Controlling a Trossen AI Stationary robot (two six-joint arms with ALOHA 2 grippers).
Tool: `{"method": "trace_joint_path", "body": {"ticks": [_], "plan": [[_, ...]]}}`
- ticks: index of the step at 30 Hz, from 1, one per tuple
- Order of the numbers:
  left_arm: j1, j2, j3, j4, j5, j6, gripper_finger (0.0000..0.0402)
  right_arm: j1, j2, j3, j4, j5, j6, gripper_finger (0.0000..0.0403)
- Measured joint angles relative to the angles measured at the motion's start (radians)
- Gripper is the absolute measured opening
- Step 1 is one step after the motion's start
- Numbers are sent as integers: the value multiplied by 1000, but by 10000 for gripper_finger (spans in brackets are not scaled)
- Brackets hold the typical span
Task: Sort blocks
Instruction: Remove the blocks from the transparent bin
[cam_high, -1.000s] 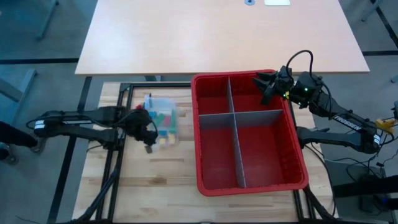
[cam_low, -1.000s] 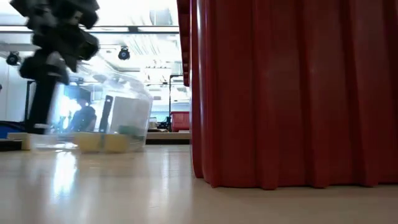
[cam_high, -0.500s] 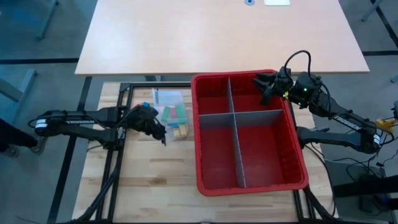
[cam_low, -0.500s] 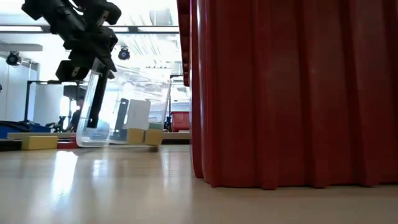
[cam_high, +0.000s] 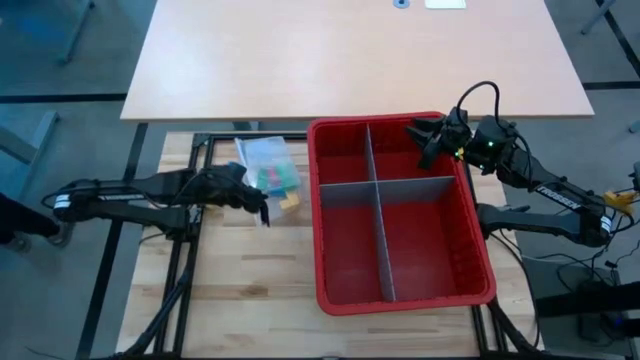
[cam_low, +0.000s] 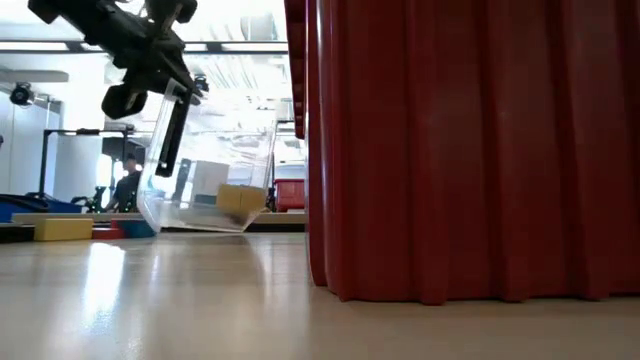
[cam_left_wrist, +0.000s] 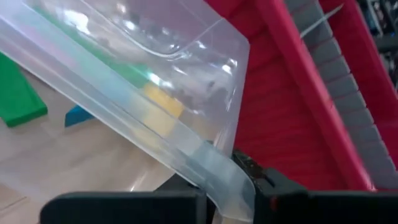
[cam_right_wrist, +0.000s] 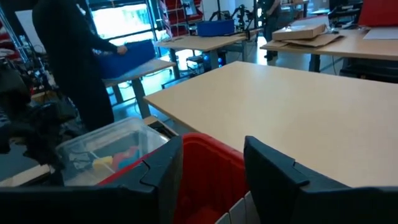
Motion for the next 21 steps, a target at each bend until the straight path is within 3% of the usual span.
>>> {"method": "trace_joint_path", "body": {"ticks": [8,21], "plan": [[-53,-77,-19,78,-149,18,16,0,0,0,0,0,-5,142],[-113,-192,-298,586,-254,-1,15,0,0,0,0,0,-3,140]]}}
